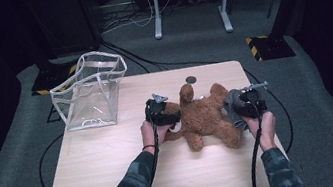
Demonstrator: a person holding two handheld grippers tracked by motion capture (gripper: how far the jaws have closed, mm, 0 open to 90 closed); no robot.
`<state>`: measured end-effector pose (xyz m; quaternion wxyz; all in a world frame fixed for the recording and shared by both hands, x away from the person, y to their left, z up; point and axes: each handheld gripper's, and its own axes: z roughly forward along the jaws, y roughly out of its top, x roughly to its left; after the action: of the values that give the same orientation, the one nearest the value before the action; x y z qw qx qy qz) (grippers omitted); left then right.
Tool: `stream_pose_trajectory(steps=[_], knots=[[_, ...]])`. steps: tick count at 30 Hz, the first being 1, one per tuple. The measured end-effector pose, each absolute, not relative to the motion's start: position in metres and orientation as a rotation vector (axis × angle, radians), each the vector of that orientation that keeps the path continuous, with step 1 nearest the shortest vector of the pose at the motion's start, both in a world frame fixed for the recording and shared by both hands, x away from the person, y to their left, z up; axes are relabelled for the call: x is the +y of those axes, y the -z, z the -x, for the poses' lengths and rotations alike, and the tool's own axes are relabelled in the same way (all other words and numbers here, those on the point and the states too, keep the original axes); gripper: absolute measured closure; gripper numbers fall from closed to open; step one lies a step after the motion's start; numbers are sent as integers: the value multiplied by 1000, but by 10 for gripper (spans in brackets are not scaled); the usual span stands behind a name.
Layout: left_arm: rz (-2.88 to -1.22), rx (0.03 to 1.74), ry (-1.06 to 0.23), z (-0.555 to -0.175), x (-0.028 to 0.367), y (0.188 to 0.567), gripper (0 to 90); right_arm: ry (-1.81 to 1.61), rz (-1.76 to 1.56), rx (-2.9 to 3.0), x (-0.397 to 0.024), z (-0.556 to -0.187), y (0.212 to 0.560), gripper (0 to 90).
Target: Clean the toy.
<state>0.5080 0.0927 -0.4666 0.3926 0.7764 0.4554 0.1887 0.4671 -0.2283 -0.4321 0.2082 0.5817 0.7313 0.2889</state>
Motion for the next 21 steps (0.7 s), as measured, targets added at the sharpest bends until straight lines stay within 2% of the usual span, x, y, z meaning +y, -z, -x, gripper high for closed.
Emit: stream_pose_trajectory(steps=[3,6,10,14,21], knots=[[-1979,1157,-483,-508,92,466,161,-933,-1568,2055,-221,-454,415,744],[-1980,1159,-483,-508,92,466,161,-967,-1536,2119,-203,-455,413,743],[-1974,1161,-488,-507,91,466,161,-843,-1563,2172,-184,-469,439,745],[-1970,1164,-487,-507,91,467,161,-874,-1683,2149,-194,-480,458,745],[-1969,1161,-484,-506,92,466,161,-677,-1753,2177,-208,-491,483,743]])
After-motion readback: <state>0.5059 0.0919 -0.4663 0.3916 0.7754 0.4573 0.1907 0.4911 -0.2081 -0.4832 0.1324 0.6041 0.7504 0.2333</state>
